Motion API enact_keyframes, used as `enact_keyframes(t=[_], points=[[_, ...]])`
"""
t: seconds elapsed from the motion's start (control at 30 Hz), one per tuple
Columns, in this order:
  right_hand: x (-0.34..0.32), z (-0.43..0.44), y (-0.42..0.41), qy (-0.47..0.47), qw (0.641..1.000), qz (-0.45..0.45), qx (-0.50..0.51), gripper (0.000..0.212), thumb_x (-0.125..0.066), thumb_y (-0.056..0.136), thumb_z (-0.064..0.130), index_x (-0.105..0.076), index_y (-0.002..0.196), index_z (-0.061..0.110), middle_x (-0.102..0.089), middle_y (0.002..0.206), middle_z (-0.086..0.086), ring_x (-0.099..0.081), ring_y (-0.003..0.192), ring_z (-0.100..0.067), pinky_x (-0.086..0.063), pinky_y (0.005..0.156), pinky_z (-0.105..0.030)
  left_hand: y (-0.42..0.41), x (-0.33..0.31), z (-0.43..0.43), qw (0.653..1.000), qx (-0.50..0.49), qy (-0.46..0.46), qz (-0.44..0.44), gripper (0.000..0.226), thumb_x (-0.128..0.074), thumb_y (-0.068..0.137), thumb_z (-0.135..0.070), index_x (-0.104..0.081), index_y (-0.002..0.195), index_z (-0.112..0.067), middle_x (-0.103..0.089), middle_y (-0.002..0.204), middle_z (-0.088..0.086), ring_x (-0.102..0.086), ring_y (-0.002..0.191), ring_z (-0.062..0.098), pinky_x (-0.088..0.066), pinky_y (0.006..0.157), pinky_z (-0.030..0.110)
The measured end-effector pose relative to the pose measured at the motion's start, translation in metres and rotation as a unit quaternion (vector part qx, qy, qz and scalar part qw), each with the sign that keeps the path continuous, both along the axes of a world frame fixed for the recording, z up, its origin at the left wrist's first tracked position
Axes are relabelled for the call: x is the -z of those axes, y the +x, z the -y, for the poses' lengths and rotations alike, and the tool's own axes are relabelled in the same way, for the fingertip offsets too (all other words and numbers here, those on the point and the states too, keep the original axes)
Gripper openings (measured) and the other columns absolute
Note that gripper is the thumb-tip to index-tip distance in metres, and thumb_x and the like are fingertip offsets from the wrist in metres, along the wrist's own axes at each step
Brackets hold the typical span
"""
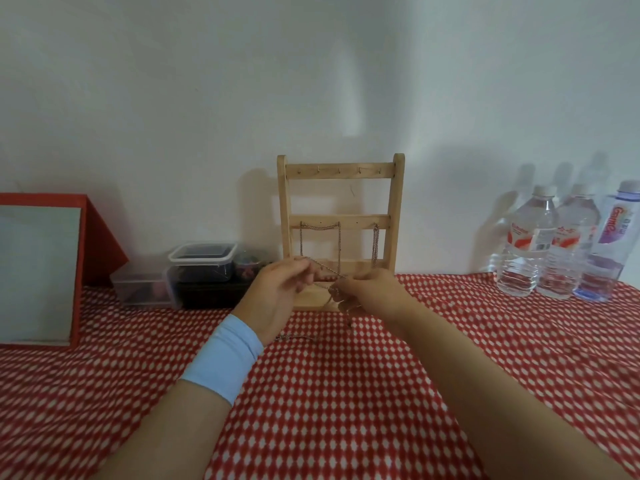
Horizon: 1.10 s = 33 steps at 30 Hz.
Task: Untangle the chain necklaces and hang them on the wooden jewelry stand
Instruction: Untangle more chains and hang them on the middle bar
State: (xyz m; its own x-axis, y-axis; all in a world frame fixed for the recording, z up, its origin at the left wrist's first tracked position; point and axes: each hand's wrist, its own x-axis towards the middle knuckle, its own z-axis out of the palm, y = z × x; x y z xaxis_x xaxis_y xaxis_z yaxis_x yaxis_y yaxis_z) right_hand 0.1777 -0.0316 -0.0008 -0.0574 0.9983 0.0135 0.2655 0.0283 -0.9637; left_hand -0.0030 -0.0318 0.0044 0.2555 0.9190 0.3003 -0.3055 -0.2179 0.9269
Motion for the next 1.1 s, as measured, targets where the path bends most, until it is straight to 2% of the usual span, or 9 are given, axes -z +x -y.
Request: enact_keyframes(t=[0.1,0.23,0.37,0.5,0.57,0.73,0.87,1.0,1.1], points=[[0.0,-0.002,-0.004,-0.008,0.999,-0.041,0.008,0.02,-0.065,0.097,0.016,-0.078,0.087,0.003,-0.077,0.083,-0.012,-0.068,0.067,-0.02,-0.061,0.079,-0.043,0.002,0.009,-0.003,0.993,0.011,-0.085,0.076,0.026,-0.048,0.096,-0.014,-0.061,0.074,-0.008,-0.04,0.057,0.0,-0.046,0.057,0.018,-0.043,0.062,0.028],[0.004,-0.003,-0.007,-0.008,0.999,-0.034,0.006,0.021,-0.066,0.096,0.019,-0.079,0.089,0.004,-0.069,0.077,-0.006,-0.059,0.059,-0.019,-0.051,0.055,-0.029,-0.001,0.013,-0.008,0.985,-0.058,-0.028,-0.158,0.024,-0.045,0.101,-0.013,-0.059,0.081,-0.009,-0.036,0.055,-0.004,-0.031,0.045,0.008,-0.027,0.042,0.016],[0.008,-0.005,-0.007,0.046,0.997,0.051,0.032,0.022,-0.064,0.098,0.02,-0.077,0.082,0.013,-0.074,0.09,-0.001,-0.073,0.078,-0.028,-0.064,0.066,-0.045,-0.008,0.008,-0.003,0.961,-0.078,0.01,-0.266,0.024,-0.049,0.098,-0.014,-0.063,0.08,-0.008,-0.036,0.048,-0.008,-0.032,0.042,0.006,-0.03,0.045,0.016],[0.011,-0.008,-0.015,0.065,0.995,0.077,0.019,0.028,-0.054,0.103,0.025,-0.073,0.091,0.009,-0.076,0.093,-0.004,-0.072,0.08,-0.017,-0.062,0.084,-0.043,-0.013,0.01,0.001,0.998,-0.007,-0.051,-0.046,0.032,-0.041,0.1,-0.016,-0.058,0.074,-0.008,-0.034,0.046,-0.006,-0.038,0.046,0.013,-0.044,0.066,0.027],[0.009,-0.006,-0.016,0.041,0.999,0.031,-0.018,0.03,-0.049,0.106,0.026,-0.069,0.095,0.008,-0.077,0.093,-0.004,-0.073,0.078,-0.013,-0.061,0.081,-0.033,-0.015,0.011,0.002,0.997,-0.005,-0.071,0.009,0.029,-0.042,0.101,-0.017,-0.059,0.08,-0.008,-0.041,0.052,-0.002,-0.043,0.049,0.014,-0.044,0.061,0.027],[0.015,0.004,-0.022,0.009,0.995,0.045,-0.089,0.04,-0.032,0.111,0.037,-0.059,0.094,0.013,-0.074,0.07,-0.003,-0.073,0.067,-0.013,-0.05,0.073,-0.028,-0.018,0.007,-0.002,0.998,-0.029,-0.039,-0.047,0.017,-0.042,0.102,-0.012,-0.057,0.096,-0.005,-0.04,0.058,-0.001,-0.037,0.046,0.011,-0.039,0.053,0.025],[0.022,0.002,-0.022,-0.035,0.989,-0.021,-0.144,0.037,-0.038,0.11,0.041,-0.046,0.087,0.013,-0.043,0.057,0.004,-0.043,0.05,-0.014,-0.047,0.057,-0.033,-0.019,0.003,-0.006,0.998,-0.041,-0.028,-0.038,0.019,-0.04,0.103,-0.013,-0.056,0.093,-0.008,-0.038,0.057,-0.003,-0.032,0.042,0.008,-0.04,0.048,0.024],[0.016,0.001,-0.009,-0.084,0.977,-0.023,-0.195,0.009,-0.058,0.103,0.018,-0.056,0.108,0.011,-0.051,0.067,0.0,-0.04,0.049,-0.012,-0.031,0.044,-0.025,-0.026,-0.001,-0.005,0.998,-0.035,-0.054,-0.012,0.02,-0.04,0.103,-0.012,-0.054,0.089,-0.011,-0.039,0.056,-0.003,-0.03,0.039,0.006,-0.027,0.037,0.018],[0.012,0.002,-0.002,-0.089,0.976,-0.045,-0.194,0.017,-0.061,0.099,0.008,-0.059,0.116,0.01,-0.055,0.072,-0.004,-0.044,0.052,-0.014,-0.032,0.041,-0.022,-0.032,-0.002,-0.006,0.997,-0.025,-0.061,-0.037,0.019,-0.04,0.103,-0.013,-0.055,0.091,-0.011,-0.051,0.063,0.001,-0.034,0.041,0.008,-0.026,0.036,0.018]])
